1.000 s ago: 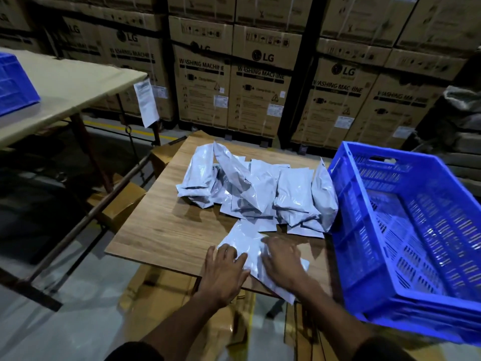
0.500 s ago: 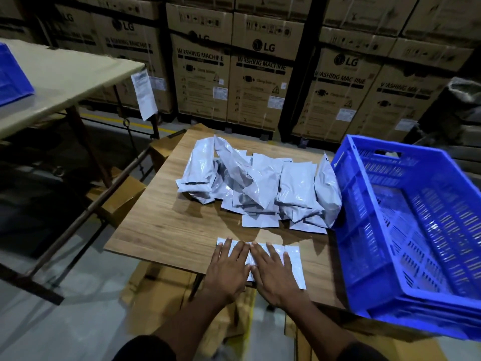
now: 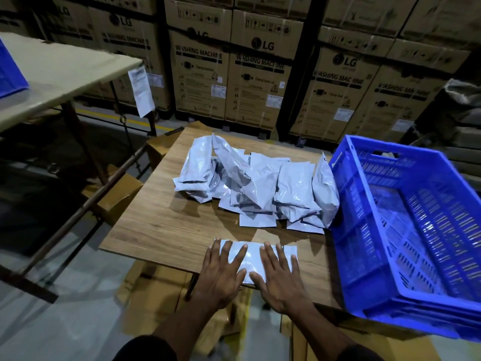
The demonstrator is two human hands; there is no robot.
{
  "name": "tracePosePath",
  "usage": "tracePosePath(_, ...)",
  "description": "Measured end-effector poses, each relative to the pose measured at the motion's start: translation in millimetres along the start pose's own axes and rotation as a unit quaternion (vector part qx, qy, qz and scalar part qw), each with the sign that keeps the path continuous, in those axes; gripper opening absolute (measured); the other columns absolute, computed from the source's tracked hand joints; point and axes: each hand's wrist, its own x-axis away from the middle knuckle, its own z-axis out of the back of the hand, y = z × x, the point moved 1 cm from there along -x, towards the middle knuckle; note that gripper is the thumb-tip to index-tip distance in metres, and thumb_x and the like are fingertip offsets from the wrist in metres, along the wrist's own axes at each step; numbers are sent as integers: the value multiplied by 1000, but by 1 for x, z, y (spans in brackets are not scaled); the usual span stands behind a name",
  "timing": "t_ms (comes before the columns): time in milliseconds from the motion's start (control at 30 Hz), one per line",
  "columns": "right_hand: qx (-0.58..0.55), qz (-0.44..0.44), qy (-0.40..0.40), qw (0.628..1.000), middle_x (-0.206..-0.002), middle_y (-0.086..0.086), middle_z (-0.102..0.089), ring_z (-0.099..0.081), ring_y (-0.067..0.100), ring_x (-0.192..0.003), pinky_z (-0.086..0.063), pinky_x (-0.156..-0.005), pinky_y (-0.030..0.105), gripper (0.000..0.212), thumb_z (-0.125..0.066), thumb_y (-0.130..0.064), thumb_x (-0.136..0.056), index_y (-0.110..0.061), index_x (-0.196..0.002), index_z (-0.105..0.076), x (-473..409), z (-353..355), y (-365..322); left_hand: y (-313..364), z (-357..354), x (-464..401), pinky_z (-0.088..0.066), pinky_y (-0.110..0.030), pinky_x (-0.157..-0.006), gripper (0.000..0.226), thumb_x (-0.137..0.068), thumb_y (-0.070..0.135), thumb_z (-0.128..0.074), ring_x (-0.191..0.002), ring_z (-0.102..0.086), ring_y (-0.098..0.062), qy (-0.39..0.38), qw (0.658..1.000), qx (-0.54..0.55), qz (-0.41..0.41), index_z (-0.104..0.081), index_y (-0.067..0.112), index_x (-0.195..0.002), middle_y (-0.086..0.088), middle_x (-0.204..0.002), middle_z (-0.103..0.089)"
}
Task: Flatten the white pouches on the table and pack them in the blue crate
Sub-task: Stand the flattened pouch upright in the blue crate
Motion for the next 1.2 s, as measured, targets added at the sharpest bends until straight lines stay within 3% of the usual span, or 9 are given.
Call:
tracePosePath(267,11,-6,-28,1000,-159,-13,33,33,17,-146,11,-121,46,79,6,-75,-89,-34,-156,18,11,7,23,-5,2,6,-35,-61,-112,63,-103,55,-35,-146,-34,-43,-3,1000,7,12,-41,19,-155,-13,-151,-48)
tracePosePath(433,14,-25,-33,999,-157,-12,37,32,20,-147,13,-118,54,72,-4,-70,-97,-34,-155,20,11,10,18,-6,-1,9,-33,-62,-112,64,-104,57,-30,-149,-30,-40,-18,1000,-1,22,-41,20,-155,-8,-159,-41)
tracePosePath(533,21,-20,7,1000,-163,-9,25,27,25,-149,15,-114,61,67,-9,-60,-102,-28,-157,12,6,12,2,-5,-3,8,-32,-64,-112,62,-104,54,-33,-150,-29,-40,-11,999,-2,30,-40,20,-156,-7,-160,-39)
tracePosePath(667,15,58,12,998,-167,-12,-3,15,23,-152,4,-113,65,59,-7,-55,-105,-32,-160,-8,-11,8,-22,-3,-2,9,-27,-64,-115,59,-104,48,-39,-151,-26,-39,37,999,-26,3,-44,16,-153,-8,-160,-39)
tracePosePath(833,6,45,19,999,-163,-24,11,19,17,-151,13,-113,65,55,-11,-56,-105,-44,-157,3,-17,2,-23,-3,-7,10,-29,-61,-115,65,-98,46,-47,-149,-32,-38,33,999,-40,4,-45,11,-152,-13,-159,-40)
tracePosePath(1000,6,12,-17,1000,-166,-17,0,0,22,-154,8,-111,68,56,-9,-59,-103,-44,-156,-4,-17,0,-25,2,-7,4,-29,-52,-116,67,-96,39,-45,-143,-41,-40,1,1000,-15,13,-42,2,-151,-22,-153,-45)
tracePosePath(1200,12,33,-25,999,-157,-17,34,35,27,-145,22,-109,66,67,7,-69,-90,-46,-151,20,-12,11,-18,2,-3,8,-34,-55,-114,63,-102,43,-41,-150,-23,-47,-2,1000,10,4,-29,24,-160,-21,-161,-31)
